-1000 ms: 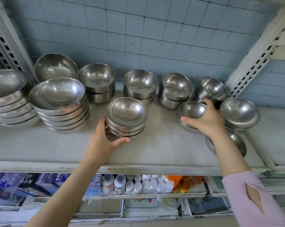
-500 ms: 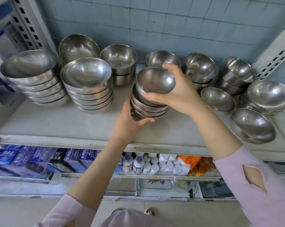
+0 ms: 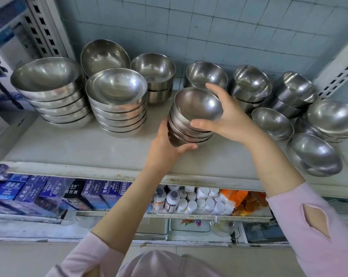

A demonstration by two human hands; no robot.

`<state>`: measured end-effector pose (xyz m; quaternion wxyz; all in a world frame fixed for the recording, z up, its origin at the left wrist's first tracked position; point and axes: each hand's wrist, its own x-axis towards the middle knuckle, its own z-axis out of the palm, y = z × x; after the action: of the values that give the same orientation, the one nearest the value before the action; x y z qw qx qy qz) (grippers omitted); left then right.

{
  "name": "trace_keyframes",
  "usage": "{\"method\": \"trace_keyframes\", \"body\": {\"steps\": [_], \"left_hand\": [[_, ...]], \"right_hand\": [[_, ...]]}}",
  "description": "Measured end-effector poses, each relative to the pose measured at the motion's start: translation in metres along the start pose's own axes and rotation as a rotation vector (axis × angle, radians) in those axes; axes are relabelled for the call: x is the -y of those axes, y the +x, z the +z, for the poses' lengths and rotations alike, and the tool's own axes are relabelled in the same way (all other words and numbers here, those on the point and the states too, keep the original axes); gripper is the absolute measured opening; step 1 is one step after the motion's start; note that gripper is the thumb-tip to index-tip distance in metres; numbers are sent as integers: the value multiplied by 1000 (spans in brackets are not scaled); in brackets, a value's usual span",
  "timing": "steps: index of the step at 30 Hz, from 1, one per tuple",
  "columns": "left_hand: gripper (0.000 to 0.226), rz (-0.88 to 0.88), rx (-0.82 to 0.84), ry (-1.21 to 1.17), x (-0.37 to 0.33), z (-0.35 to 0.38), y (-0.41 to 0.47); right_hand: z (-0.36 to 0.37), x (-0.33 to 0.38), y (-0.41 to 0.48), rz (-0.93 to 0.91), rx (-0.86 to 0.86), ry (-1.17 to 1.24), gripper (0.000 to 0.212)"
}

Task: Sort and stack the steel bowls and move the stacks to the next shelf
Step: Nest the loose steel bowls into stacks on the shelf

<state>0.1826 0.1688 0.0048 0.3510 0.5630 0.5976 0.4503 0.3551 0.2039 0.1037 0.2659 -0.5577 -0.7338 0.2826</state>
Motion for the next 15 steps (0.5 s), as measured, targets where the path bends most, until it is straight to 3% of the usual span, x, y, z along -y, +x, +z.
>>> {"method": "trace_keyframes", "body": {"steps": [3,6,10,15], "left_hand": [[98,-15,-13,25,0,0,3],[101,-19,-12,40,-1,1,4],[103,-11,-7,59,-4,1,3],[102,-13,1,55,-3,2,2]], "right_hand": [[-30,-27,-8,70,-118,-31,97],[-65,-73,-16,254,-262,-251,100],[-89,-117,-21,446,-204,-286,111],[-92,-129,-24,428,-191,-208,95]]}}
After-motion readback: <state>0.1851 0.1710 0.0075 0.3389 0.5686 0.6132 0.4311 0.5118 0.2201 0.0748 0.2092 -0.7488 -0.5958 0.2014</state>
